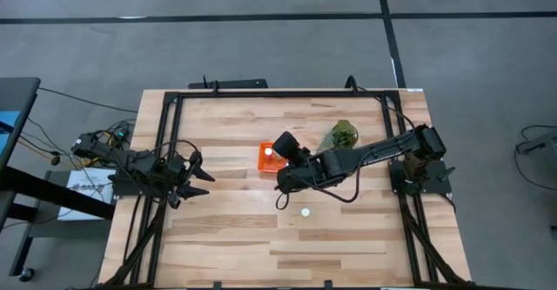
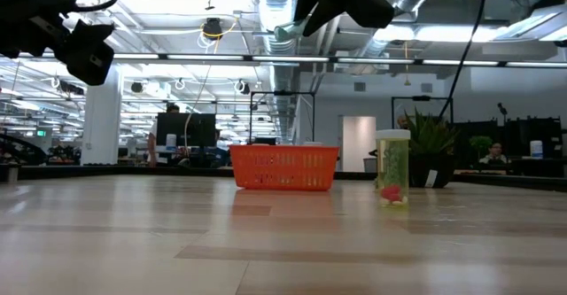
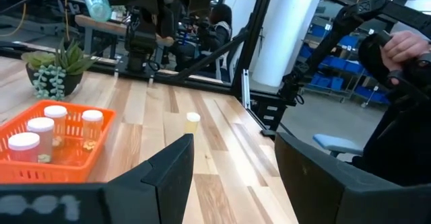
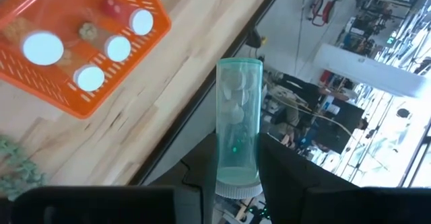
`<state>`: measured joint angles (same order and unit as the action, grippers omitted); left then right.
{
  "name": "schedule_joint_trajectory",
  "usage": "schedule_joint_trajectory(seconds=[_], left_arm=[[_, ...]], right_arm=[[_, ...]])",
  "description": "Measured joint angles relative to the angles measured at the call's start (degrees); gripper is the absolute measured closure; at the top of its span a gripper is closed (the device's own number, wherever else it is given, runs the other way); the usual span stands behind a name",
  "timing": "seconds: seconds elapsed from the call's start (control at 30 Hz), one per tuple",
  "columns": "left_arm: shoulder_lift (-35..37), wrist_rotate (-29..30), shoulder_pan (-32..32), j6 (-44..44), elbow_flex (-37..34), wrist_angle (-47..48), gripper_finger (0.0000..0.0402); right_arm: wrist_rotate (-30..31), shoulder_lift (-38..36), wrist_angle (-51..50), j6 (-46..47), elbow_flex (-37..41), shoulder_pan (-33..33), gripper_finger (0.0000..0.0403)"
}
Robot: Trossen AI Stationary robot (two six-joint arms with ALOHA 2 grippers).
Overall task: Pick and place pill bottles into a basket
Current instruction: Put the blue pill bottle into the orange bin
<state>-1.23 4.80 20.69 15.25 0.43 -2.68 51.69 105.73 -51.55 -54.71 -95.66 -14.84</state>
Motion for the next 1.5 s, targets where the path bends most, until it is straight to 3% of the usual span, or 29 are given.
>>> schedule_joint_trajectory(seconds=[0.17,0.23,0.5,0.57,0.87,1.07,1.3,1.5], left_arm=[[0.0,1.04,0.0,-4.27,0.0,-0.45,0.0204],[0.0,4.02,0.0,-5.13,0.21,-0.57,0.0204],[0.0,16.54,-1.07,9.09,0.52,-1.51,0.0204],[0.0,16.66,-2.76,11.66,0.52,-1.87,0.0204],[-2.02,-0.41,-12.93,26.27,0.28,-5.45,0.0204],[-7.44,-5.81,-16.19,32.89,0.26,-14.3,0.0204],[-20.68,-6.64,-16.26,36.56,1.66,-24.76,0.0204],[-36.46,-11.13,-16.31,39.01,4.88,-37.02,0.0204]], right_arm=[[-0.09,0.0,0.93,-1.3,0.02,0.37,0.0315],[-0.08,0.0,1.11,-2.01,0.02,0.73,0.0315],[-0.24,0.0,1.74,-5.85,0.02,1.52,0.0315],[-0.79,0.04,3.3,-7.14,0.02,1.5,0.0315],[-3.95,0.55,14.78,-15.64,0.37,-0.51,0.0315],[-6.4,2.62,24.61,-21.7,0.32,-2.72,0.0315],[-6.82,5.39,27.36,-22.86,0.3,-3.13,0.0315],[-8.52,5.4,31.53,-23.35,0.26,-3.18,0.0315]])
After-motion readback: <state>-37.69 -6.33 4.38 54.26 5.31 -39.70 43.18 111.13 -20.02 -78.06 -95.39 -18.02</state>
